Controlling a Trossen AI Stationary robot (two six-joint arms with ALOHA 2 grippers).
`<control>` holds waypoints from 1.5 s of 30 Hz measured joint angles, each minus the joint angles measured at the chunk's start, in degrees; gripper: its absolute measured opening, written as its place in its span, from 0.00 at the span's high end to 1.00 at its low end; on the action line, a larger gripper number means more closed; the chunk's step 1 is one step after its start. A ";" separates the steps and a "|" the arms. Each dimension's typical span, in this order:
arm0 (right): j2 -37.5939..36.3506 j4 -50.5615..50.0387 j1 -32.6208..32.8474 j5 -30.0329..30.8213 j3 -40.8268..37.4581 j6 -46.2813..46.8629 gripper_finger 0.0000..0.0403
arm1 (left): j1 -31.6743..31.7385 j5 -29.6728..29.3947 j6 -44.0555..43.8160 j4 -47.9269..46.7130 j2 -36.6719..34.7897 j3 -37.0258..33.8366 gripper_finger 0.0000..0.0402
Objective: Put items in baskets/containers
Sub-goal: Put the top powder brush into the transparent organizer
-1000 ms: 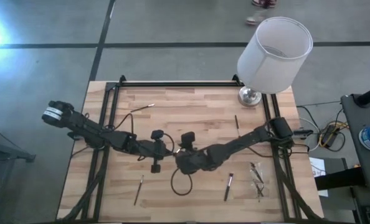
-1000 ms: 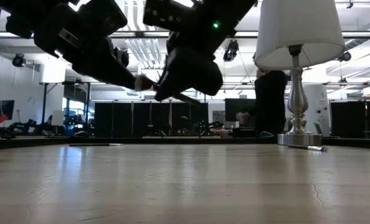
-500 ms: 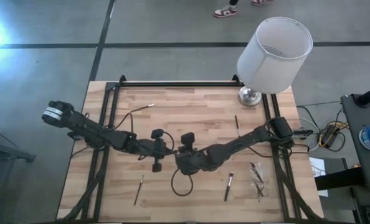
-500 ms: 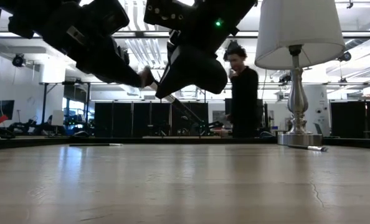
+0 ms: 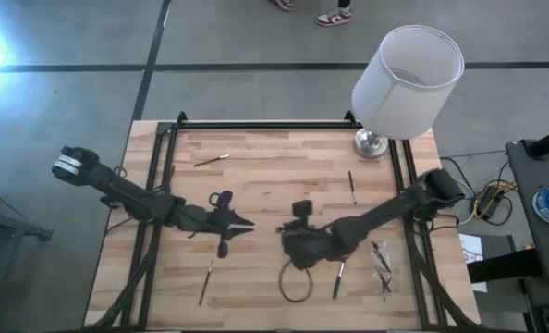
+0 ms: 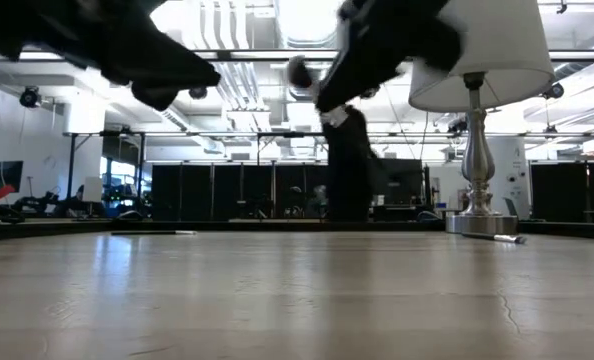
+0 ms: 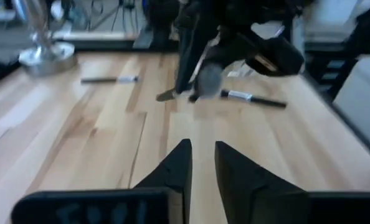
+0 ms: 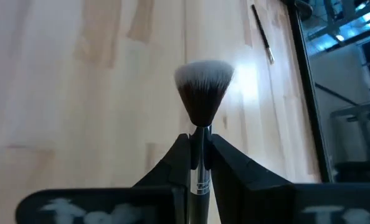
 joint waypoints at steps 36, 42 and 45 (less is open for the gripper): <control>-32.44 -35.95 42.27 -1.03 -20.80 80.97 0.92 | 0.59 4.54 2.30 31.08 -0.96 -18.41 0.88; -27.99 -35.83 44.66 -1.44 -21.36 86.88 0.92 | 0.59 4.53 2.24 30.99 -0.96 -18.45 0.88; -25.86 -35.87 45.70 -1.53 -21.37 88.16 0.92 | 0.59 4.53 2.22 30.99 -0.96 -18.45 0.88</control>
